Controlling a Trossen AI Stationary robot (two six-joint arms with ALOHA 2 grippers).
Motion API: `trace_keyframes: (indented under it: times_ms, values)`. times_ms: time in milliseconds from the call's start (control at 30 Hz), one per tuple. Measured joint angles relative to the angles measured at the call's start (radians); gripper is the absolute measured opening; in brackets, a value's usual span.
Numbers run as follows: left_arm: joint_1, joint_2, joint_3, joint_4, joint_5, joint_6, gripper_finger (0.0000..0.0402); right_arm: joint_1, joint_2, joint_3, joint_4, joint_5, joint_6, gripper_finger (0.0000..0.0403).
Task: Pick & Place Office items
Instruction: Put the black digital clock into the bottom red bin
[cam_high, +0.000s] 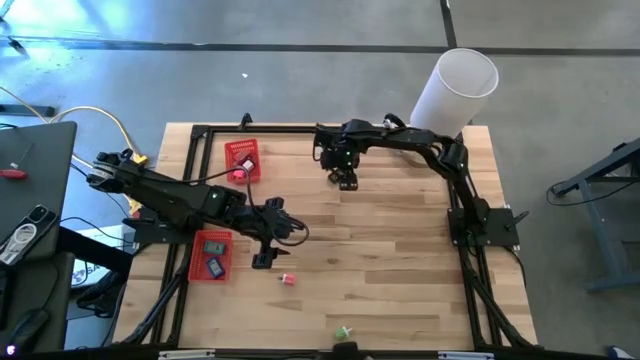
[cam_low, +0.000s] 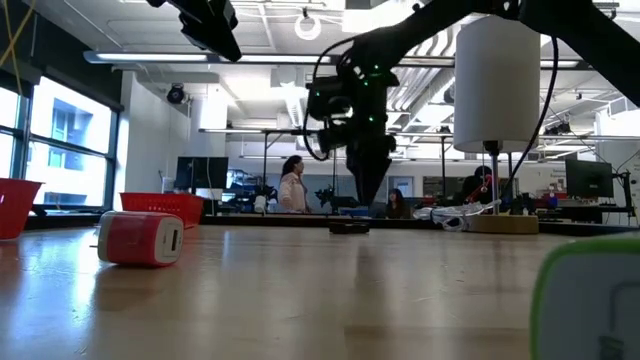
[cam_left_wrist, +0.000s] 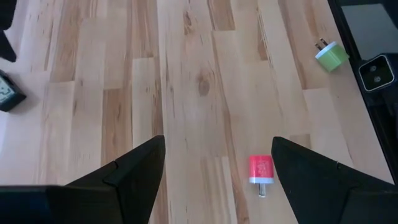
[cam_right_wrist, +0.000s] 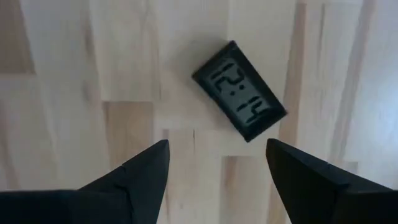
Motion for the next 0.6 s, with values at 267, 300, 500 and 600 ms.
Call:
trace_keyframes:
  times_ms: [267, 300, 500, 600]
  values:
    - [0.000, 0.000, 0.000, -0.008, 0.000, -0.005, 0.0287, 0.000, -0.002, -0.107, 0.089, 0.113, -0.266, 0.0256]
    - [0.000, 0.000, 0.000, -0.009, 0.000, -0.008, 0.0287, 0.003, -0.003, -0.117, 0.099, 0.116, -0.310, 0.0255]
    - [0.000, 0.000, 0.000, -0.008, 0.000, -0.026, 0.0287, 0.022, -0.003, -0.126, 0.172, 0.239, -0.419, 0.0228]
    - [0.000, 0.000, 0.000, -0.008, 0.000, -0.049, 0.0287, 0.023, -0.003, -0.127, 0.228, 0.251, -0.419, 0.0210]
